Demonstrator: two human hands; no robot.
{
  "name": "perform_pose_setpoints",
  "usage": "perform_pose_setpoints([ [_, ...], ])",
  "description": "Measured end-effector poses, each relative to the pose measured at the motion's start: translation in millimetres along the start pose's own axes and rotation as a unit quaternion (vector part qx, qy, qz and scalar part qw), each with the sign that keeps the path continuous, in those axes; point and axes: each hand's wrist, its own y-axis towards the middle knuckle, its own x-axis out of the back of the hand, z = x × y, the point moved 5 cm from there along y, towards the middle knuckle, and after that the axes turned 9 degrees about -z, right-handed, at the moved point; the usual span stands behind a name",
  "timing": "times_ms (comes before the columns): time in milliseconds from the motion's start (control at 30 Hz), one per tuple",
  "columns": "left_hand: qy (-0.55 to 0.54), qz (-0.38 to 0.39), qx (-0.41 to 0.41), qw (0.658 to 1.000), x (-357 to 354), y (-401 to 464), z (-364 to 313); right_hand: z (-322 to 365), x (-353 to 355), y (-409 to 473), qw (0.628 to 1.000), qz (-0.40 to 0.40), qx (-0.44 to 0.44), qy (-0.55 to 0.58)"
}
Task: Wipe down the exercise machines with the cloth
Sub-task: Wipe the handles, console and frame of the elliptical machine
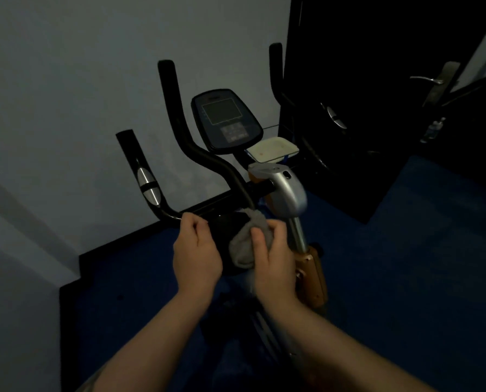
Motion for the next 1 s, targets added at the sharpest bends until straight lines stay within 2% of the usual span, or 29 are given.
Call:
perform_pose_setpoints([
  [67,-0.003,-0.005,0.004,1.000,0,-1,0,1,-9,-26,0.996,-0.058,-0.050,0.049],
  [133,0.001,0.002,0.003,1.000,0,-1,0,-2,-13,-40,0.994,-0.058,-0.079,0.057],
  [233,0.001,0.012,0.001,1.000,0,1,1,0,-5,-15,0.995,-0.009,-0.058,0.077],
  [300,-0.006,0.001,0.007,1.000,-2,2,3,3,-1,-1,0.992,-0.046,-0.051,0.110],
  [367,-0.005,-0.009,0.009,1.000,-2,0,3,4,-8,-4,0.992,-0.064,-0.049,0.097],
  [433,0.006,-0.011,0.003,1.000,0,-1,2,4,-11,-12,0.998,0.000,-0.030,0.049],
  [500,0.009,-0.011,0.002,1.000,0,0,1,4,0,-4,0.994,0.107,-0.011,-0.013],
  [567,-0.003,-0.016,0.015,1.000,0,0,2,7,22,14,0.981,0.166,0.036,-0.098],
  [633,-0.022,-0.028,0.034,0.999,1,-1,2,16,44,29,0.975,0.146,0.080,-0.147],
  [700,-0.048,-0.038,0.063,0.996,1,-1,4,34,53,39,0.975,0.114,0.116,-0.152],
  [767,-0.079,-0.039,0.093,0.992,-1,0,6,55,46,48,0.966,0.103,0.187,-0.147],
  [867,-0.107,-0.032,0.115,0.987,1,-1,10,84,17,52,0.913,0.074,0.345,-0.203],
  [933,-0.130,-0.034,0.108,0.985,5,-5,9,80,-7,45,0.881,0.090,0.385,-0.261],
  [1000,-0.163,-0.035,0.102,0.981,9,-11,9,60,-22,30,0.866,0.139,0.384,-0.289],
])
